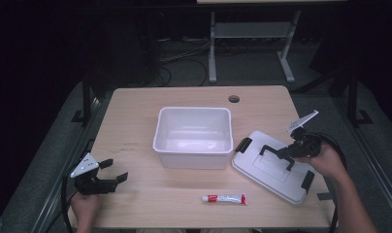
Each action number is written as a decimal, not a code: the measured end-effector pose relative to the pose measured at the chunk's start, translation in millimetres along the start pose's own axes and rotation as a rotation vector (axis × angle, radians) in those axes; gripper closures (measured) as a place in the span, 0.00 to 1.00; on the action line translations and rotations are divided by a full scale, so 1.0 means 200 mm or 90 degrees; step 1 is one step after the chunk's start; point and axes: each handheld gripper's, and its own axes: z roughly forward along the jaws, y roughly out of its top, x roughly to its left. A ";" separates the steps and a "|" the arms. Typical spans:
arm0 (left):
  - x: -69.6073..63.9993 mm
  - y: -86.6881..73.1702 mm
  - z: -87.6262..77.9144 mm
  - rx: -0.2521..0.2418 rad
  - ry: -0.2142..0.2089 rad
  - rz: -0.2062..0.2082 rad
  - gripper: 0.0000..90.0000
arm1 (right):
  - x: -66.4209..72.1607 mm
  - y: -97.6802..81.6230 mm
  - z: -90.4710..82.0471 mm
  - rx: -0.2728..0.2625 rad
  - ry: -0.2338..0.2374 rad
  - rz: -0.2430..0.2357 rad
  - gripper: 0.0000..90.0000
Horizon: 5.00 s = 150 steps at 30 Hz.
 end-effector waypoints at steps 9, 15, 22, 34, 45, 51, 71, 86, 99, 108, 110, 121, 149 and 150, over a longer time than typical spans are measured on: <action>0.00 0.00 0.00 0.002 0.000 0.002 0.16 | 0.02 0.02 -0.05 -0.017 -0.024 0.000 0.77; 0.00 0.00 0.00 0.002 0.000 0.003 0.16 | 0.05 0.05 -0.11 -0.034 -0.042 -0.010 0.74; 0.00 0.00 0.00 0.003 0.000 0.003 0.16 | 0.12 0.06 -0.13 -0.038 -0.044 -0.033 0.70; 0.00 0.00 0.00 0.003 0.000 0.004 0.16 | 0.26 0.05 -0.09 -0.040 -0.027 -0.066 0.62; -0.01 0.00 0.01 0.005 -0.001 0.008 0.16 | 0.39 0.04 0.00 -0.029 -0.014 -0.104 0.57; -0.01 0.01 0.01 0.006 -0.001 0.008 0.16 | 0.44 0.04 0.04 -0.025 -0.005 -0.119 0.53; 0.00 0.00 0.00 0.006 0.000 0.006 0.16 | 0.62 0.13 0.22 0.000 0.043 -0.201 0.48; -0.01 0.01 0.00 0.007 -0.003 0.009 0.16 | 0.73 0.15 0.35 0.022 0.074 -0.241 0.49; -0.01 0.01 0.00 0.008 -0.003 0.011 0.16 | 0.82 0.18 0.44 0.044 0.091 -0.282 0.51; 0.00 0.01 0.00 0.006 -0.001 0.008 0.16 | 0.86 0.20 0.51 0.064 0.100 -0.304 0.54; 0.00 0.01 0.00 0.007 -0.001 0.007 0.16 | 0.86 0.21 0.52 0.067 0.102 -0.309 0.54; 0.00 0.00 0.00 0.005 -0.001 0.006 0.16 | 0.88 0.22 0.58 0.098 0.104 -0.340 0.61; 0.00 0.00 -0.01 0.003 -0.003 0.005 0.16 | 0.88 0.24 0.61 0.103 0.107 -0.366 0.79; 0.00 0.01 -0.01 0.003 -0.003 0.006 0.16 | 0.88 0.24 0.61 0.104 0.110 -0.365 0.79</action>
